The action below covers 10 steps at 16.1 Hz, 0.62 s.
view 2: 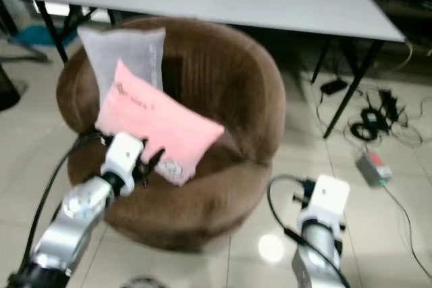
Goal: Move the pillow to the sofa from floor
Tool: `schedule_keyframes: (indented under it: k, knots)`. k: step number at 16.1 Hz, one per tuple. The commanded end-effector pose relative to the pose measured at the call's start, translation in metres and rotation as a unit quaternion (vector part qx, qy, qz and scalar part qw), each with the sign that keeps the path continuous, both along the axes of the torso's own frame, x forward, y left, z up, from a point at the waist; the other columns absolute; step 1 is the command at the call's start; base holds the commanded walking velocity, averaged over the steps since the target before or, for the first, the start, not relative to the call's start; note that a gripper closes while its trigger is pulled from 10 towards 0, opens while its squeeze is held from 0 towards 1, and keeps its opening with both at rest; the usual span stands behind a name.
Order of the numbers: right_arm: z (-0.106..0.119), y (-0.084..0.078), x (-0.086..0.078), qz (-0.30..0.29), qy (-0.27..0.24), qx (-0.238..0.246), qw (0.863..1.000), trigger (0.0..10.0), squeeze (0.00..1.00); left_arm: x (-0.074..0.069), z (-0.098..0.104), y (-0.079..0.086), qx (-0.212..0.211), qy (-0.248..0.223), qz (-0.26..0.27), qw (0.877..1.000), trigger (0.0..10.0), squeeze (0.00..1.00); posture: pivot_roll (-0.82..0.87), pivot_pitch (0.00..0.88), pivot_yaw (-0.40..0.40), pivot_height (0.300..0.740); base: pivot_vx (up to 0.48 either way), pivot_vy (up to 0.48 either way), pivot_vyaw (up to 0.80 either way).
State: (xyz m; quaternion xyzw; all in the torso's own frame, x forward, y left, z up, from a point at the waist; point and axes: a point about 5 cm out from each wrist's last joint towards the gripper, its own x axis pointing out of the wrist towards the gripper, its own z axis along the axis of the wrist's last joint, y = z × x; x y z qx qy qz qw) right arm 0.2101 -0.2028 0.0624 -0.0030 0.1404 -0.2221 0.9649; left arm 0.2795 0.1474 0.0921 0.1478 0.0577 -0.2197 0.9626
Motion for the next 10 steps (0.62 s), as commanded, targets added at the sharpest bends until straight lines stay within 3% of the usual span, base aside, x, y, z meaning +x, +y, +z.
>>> schedule_keyframes:
  k: [1,10]
  knots:
    - [0.0012,-0.0003,-0.0033,-0.008,0.016,0.001,1.000,10.0,0.00,-0.0005,-0.0006,-0.0005,0.003,0.001,-0.003,1.000,10.0,0.00,0.05,0.028,-0.050,0.735,0.000,0.000,-0.80]
    - [0.0028,0.0013,-0.0120,-0.024,0.048,0.004,0.999,10.0,0.00,0.0013,-0.0055,-0.0042,0.004,0.014,-0.009,1.000,10.0,0.00,0.02,0.026,-0.003,0.735,0.000,0.000,-0.80]
